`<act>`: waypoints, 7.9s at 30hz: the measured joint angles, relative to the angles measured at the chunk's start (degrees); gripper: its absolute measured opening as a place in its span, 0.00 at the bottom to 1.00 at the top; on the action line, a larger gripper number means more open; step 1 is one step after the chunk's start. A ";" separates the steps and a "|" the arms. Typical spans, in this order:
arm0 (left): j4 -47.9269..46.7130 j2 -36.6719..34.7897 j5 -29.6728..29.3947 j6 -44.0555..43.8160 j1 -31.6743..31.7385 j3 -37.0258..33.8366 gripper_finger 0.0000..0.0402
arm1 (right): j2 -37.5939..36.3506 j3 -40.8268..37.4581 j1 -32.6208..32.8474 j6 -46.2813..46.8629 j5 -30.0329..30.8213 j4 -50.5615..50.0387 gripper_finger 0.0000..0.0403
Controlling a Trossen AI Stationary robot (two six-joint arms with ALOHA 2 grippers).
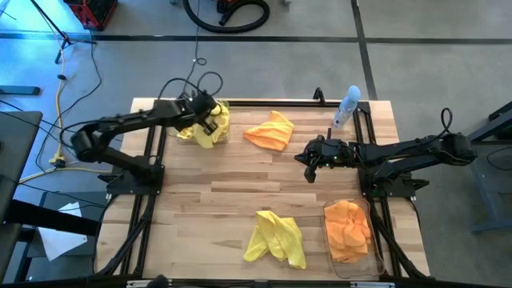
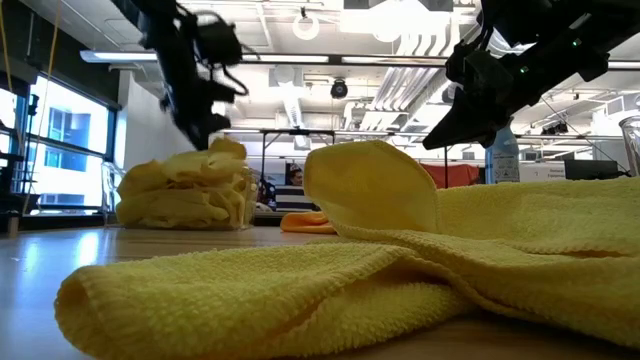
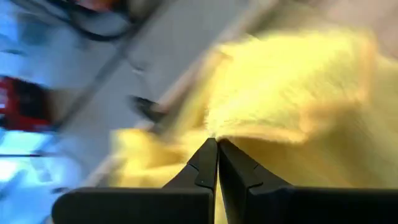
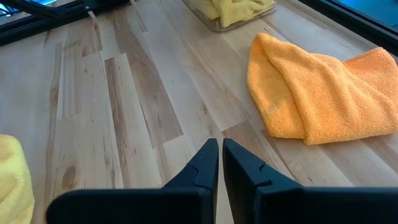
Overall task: Sort microfiber towel by color & place in baskets
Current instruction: Put the yellow towel into the top transparent bin, then put the orange into the bottom transparent bin
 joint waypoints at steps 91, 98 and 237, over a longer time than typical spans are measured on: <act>-2.57 10.12 30.00 -43.67 6.39 0.64 0.15 | 0.00 0.00 0.00 0.10 2.89 -2.03 0.05; -3.93 3.49 27.58 -43.67 6.04 0.66 0.15 | 0.00 0.00 -0.01 0.04 2.89 -2.03 0.05; 49.37 -22.54 29.30 -3.05 -30.65 -36.37 0.15 | 17.32 54.45 12.86 29.34 8.30 -73.43 0.00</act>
